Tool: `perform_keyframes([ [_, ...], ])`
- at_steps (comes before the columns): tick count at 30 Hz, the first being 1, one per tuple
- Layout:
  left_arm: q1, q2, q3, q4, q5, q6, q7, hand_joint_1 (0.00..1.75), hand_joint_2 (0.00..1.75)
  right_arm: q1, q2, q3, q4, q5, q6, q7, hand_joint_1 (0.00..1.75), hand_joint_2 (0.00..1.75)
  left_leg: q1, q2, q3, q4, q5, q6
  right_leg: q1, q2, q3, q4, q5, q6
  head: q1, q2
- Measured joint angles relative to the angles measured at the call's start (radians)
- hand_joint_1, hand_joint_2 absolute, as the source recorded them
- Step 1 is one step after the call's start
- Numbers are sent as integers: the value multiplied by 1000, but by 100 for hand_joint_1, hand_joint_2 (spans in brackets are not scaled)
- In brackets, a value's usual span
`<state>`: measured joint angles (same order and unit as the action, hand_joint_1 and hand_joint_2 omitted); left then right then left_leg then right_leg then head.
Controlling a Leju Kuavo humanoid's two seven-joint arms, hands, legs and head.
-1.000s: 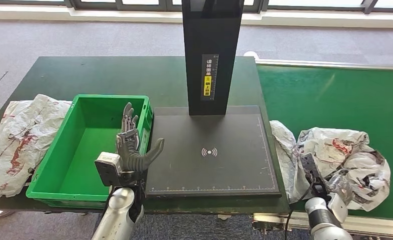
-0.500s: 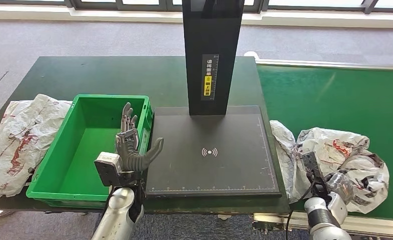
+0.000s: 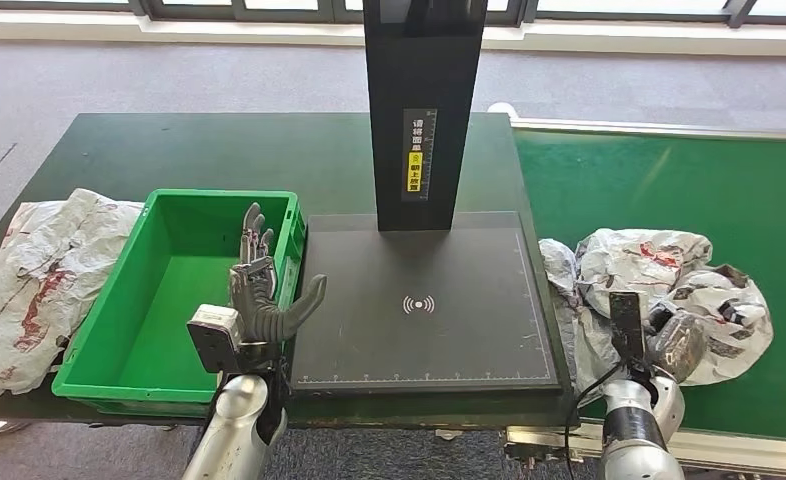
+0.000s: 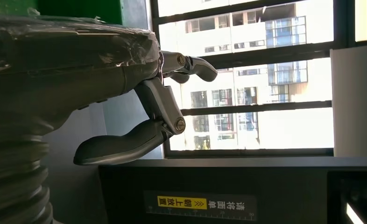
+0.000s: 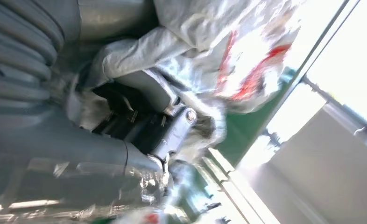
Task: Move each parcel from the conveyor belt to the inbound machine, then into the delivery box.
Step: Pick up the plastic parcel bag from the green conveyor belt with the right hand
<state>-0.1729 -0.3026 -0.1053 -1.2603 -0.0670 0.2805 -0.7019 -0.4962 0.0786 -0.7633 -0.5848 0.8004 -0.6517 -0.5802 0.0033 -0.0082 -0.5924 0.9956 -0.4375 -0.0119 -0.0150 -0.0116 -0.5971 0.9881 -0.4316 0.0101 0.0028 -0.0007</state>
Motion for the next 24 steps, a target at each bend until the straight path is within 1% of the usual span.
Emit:
perform_keyframes([
  [2, 4, 0, 0, -1, -3, -2, 0, 0, 175, 33, 7, 105, -81, -145, -29, 96, 175, 175, 0, -4, -1, 0, 1, 0, 0, -4, 1, 0, -1, 0, 0, 0],
  [3, 7, 1, 0, -2, -4, -4, 0, 0, 175, 46, 8, 169, -113, -174, -33, 110, 175, 175, 0, -3, -1, 0, 0, -1, 0, -3, 1, 0, -1, 0, 0, 0],
  [5, 13, 3, 0, -3, -8, -7, 0, 0, 175, 64, 16, 278, -166, -173, -32, 62, 175, 175, 0, 4, 0, -1, -1, -2, 0, 5, -1, 0, 0, -1, 0, 0],
  [7, 14, 4, 0, -4, -10, -11, 0, 0, 175, 76, 35, 347, -217, -158, -28, 22, 175, 175, 0, 9, 2, 0, -2, -1, 0, 10, -2, 0, 1, -2, 0, 0],
  [12, 15, 4, 0, -4, -13, -24, 0, 0, 175, 116, 94, 450, -359, -84, 4, 1, 175, 175, 1, 3, 0, -1, 0, -2, 1, 3, -1, 1, 0, -2, 0, 0],
  [17, 14, 4, 0, -4, -22, -38, 0, 0, 175, 147, 166, 556, -496, -11, 39, 15, 175, 175, 1, 3, 0, -1, 1, -3, 1, 4, -2, 1, 0, -2, 0, 0],
  [20, 14, 4, 1, -4, -23, -39, 0, 0, 175, 156, 190, 601, -541, -3, 41, 19, 175, 175, 1, 3, 0, -1, 1, -3, 1, 4, -2, 1, 0, -2, 0, 0],
  [24, 15, 4, 1, -4, -23, -39, 0, 0, 175, 165, 206, 629, -576, -2, 42, 20, 175, 175, 1, 3, 0, -1, 1, -3, 0, 4, -1, 0, 0, -2, 0, 0],
])
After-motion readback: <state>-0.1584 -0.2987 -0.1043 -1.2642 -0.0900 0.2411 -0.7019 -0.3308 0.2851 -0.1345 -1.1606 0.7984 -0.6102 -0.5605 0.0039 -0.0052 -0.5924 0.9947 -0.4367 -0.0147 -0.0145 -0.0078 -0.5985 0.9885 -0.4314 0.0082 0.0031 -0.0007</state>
